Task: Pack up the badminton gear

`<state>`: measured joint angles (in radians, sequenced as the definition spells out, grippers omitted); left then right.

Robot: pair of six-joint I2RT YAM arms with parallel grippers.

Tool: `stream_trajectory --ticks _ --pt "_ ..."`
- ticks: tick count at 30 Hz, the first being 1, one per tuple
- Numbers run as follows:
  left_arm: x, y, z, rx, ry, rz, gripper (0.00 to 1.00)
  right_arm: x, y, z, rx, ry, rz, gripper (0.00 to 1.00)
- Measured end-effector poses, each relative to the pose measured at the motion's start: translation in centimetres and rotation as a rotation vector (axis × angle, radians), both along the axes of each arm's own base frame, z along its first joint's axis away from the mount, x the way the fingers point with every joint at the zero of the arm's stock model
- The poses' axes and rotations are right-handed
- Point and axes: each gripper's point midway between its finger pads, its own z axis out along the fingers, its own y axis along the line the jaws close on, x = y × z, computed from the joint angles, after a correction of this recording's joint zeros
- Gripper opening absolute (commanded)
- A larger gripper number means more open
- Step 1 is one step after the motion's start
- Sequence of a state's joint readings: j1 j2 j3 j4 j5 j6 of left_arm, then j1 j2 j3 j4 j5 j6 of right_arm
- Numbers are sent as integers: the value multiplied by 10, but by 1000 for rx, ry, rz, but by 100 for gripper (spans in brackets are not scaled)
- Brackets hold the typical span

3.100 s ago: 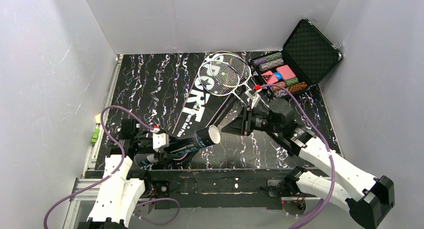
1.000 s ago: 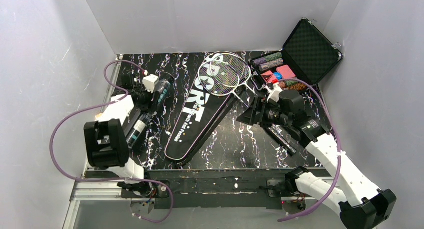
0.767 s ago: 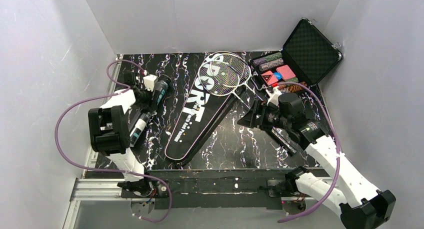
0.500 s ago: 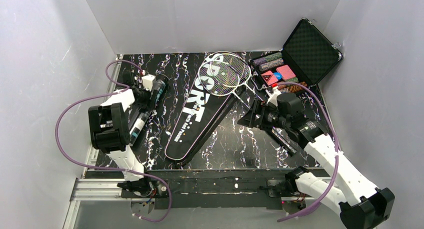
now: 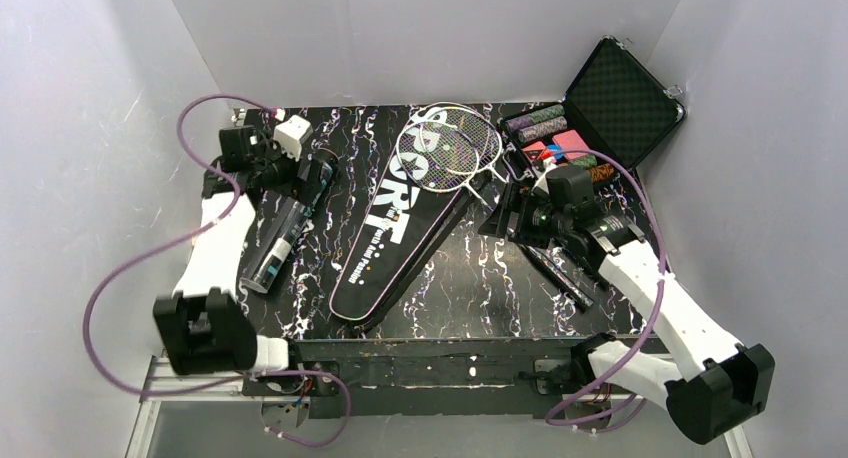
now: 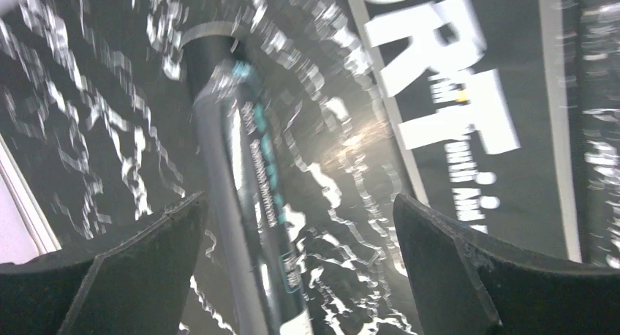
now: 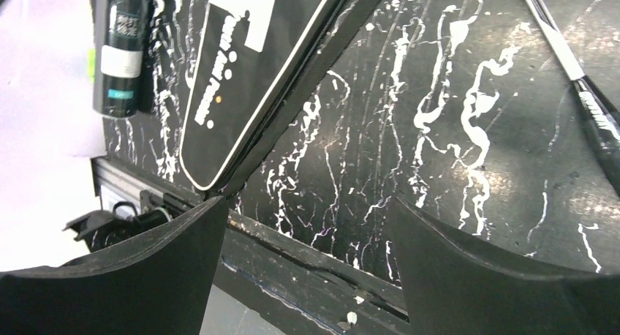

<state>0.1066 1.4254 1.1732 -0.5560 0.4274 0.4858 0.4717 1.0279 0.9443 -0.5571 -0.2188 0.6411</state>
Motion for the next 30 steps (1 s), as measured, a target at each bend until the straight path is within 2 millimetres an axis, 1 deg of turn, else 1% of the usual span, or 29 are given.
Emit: stream_trajectory --ticks 1,2,3,4,5,6,7,9,10,11,13,15,16,18,20,22,23,24,25,27,30 --pt "-6 -12 26 -28 -70 -49 98 3 -2 -2 -13 11 -13 89" --pt "-16 -25 47 -50 -132 -99 98 5 -3 -5 -23 23 -20 89" --pt "-28 -34 61 -62 -186 -146 98 8 -5 -7 -36 36 -29 89" --pt "-42 -42 67 -66 -215 -192 98 10 -6 -10 -47 46 -37 90" --pt "-56 -49 67 -71 -217 -239 98 12 -7 -12 -57 54 -45 90" --pt "-69 -58 62 -83 -188 -285 98 13 -9 -14 -68 58 -53 90" --pt "-75 -66 54 -98 -150 -320 98 15 -11 -16 -77 58 -64 90" --pt "-80 -80 34 -127 -70 -363 98 18 -15 -16 -101 55 -90 90" --pt "-83 -88 17 -132 -24 -374 98 21 -18 -16 -115 54 -105 90" --pt "-88 -95 4 -135 12 -379 98 25 -19 -15 -127 50 -117 90" --pt "-106 -115 -19 -126 95 -391 98 37 -22 -12 -160 33 -145 90" --pt "-112 -133 -25 -126 140 -393 98 49 -25 -13 -199 18 -164 90" --pt "-111 -140 -26 -123 160 -380 98 53 -27 -14 -220 14 -170 90" --pt "-101 -156 -28 -111 181 -349 98 61 -31 -20 -259 11 -180 90" --pt "-90 -169 -37 -75 196 -313 98 67 -35 -28 -302 17 -188 90" --pt "-85 -183 -51 -33 214 -295 98 72 -38 -36 -338 28 -197 90" --pt "-81 -186 -63 -1 233 -269 98 73 -40 -41 -355 36 -200 90" --pt "-85 -194 -66 8 239 -287 98 75 -41 -45 -372 43 -202 90" --pt "-84 -199 -75 33 252 -284 98 76 -42 -49 -383 51 -203 90" --pt "-82 -205 -89 71 272 -277 98 78 -44 -58 -410 66 -207 91" --pt "-72 -214 -114 125 293 -265 98 81 -47 -67 -441 84 -211 91"
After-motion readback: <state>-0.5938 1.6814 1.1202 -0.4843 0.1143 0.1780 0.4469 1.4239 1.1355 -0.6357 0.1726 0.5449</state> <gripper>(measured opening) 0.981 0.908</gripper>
